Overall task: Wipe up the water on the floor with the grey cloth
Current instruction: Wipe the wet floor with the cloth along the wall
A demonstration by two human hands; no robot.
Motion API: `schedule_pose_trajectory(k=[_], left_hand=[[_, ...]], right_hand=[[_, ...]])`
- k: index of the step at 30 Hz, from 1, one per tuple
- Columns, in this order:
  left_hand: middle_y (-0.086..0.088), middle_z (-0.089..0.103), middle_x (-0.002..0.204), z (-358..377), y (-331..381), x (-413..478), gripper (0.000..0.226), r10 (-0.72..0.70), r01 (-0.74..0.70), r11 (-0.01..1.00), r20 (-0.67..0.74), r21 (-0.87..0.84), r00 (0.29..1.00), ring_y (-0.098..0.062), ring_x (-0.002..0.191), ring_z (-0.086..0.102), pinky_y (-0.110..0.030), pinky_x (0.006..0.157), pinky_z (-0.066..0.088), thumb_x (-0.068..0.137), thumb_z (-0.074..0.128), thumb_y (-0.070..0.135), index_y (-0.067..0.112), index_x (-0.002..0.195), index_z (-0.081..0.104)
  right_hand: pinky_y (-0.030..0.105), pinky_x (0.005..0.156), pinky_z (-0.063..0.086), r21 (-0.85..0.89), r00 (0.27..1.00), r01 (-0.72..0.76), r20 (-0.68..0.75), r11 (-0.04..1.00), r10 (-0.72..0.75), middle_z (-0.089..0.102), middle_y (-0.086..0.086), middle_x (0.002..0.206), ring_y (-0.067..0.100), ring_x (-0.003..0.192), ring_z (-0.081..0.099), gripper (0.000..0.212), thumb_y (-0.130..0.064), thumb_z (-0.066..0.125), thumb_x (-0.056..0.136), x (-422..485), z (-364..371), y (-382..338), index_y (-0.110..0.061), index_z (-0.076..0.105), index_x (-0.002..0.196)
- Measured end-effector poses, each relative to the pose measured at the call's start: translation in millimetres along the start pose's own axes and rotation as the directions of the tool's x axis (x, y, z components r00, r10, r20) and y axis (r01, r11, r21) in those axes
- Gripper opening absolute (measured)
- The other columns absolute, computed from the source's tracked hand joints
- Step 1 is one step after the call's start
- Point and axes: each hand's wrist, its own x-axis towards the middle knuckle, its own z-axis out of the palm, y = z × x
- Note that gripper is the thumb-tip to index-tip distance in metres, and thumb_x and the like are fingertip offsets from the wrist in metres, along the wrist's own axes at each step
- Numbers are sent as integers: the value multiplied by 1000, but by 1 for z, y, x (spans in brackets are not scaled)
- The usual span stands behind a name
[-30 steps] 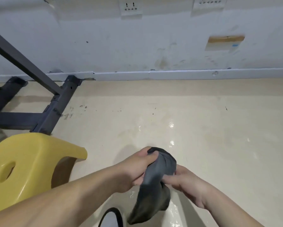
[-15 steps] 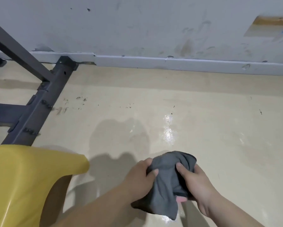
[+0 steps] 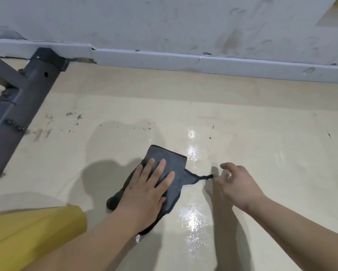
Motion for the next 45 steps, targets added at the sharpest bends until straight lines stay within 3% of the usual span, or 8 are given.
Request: schedule_pose_trajectory(k=[6, 11, 20, 28, 32, 35, 40, 45], left_hand=[[-3, -11, 173, 28, 17, 9, 63, 47, -39, 997, 117, -65, 992, -32, 156, -21, -54, 125, -4, 102, 16, 38, 32, 163, 0], [12, -29, 166, 10, -11, 52, 62, 105, -96, 992, 122, -78, 987, -16, 149, -38, -48, 123, -17, 100, 6, 46, 46, 160, -10], [-2, -9, 173, -5, 31, 172, 65, -259, 256, 963, -34, -85, 965, -34, 157, -13, -71, 119, -4, 101, 16, 41, 34, 163, -1], [1, 28, 169, 19, 73, 134, 57, 410, -422, 903, -140, -74, 901, -26, 159, 14, -62, 124, 10, 100, 44, 42, 31, 156, 42], [7, -6, 173, 12, 14, 128, 62, -50, 48, 997, -42, -57, 998, -20, 158, -16, -61, 123, -9, 102, 21, 47, 40, 162, 6], [3, -11, 173, 19, 27, 93, 63, -340, 332, 934, -48, -136, 939, -27, 158, -16, -64, 122, -9, 103, 15, 47, 36, 163, 1], [1, 15, 172, 34, 51, 35, 68, 115, -112, 991, 36, -80, 993, -33, 159, 7, -66, 119, 6, 97, 40, 55, 31, 160, 30], [21, -23, 167, 13, 6, 58, 66, 236, -226, 969, 102, -100, 966, -9, 149, -36, -52, 121, -22, 100, 21, 65, 50, 160, 2]], right_hand=[[45, 107, 47, -246, 996, -60, 43, 967, 73, 17, 3, 162, 29, 145, 31, 89, -47, 72, 84, 25, -14, 21, -42, 23, 158], [45, 83, 57, -315, 971, -197, 68, 928, 229, 21, 5, 144, 39, 133, 30, 107, -53, 89, 57, 49, -20, 20, -52, 23, 141], [56, 87, 58, -360, 960, -255, 14, 898, 278, 5, 8, 160, 44, 142, 15, 134, -46, 95, 57, 61, -4, 23, -49, 4, 155], [51, 89, 56, -388, 961, -247, 20, 888, 276, 10, 12, 159, 44, 138, 20, 78, -47, 92, 60, 60, -3, 27, -38, 45, 121], [47, 86, 54, -425, 966, -219, 30, 878, 256, 4, 14, 162, 47, 140, 20, 127, -53, 90, 61, 61, -7, 22, -42, 9, 158], [44, 78, 51, -505, 950, -239, 55, 829, 307, 18, 17, 156, 46, 136, 32, 133, -60, 89, 58, 59, -11, 8, -39, 4, 157], [30, 71, 50, -596, 964, -131, 111, 792, 243, 58, -6, 99, 24, 99, 64, 85, -63, 88, 53, 69, -48, -25, -25, 58, 122], [46, 83, 59, -552, 981, -95, 91, 828, 173, 26, 7, 136, 38, 115, 50, 129, -54, 93, 41, 88, -46, -32, -46, 17, 144]])
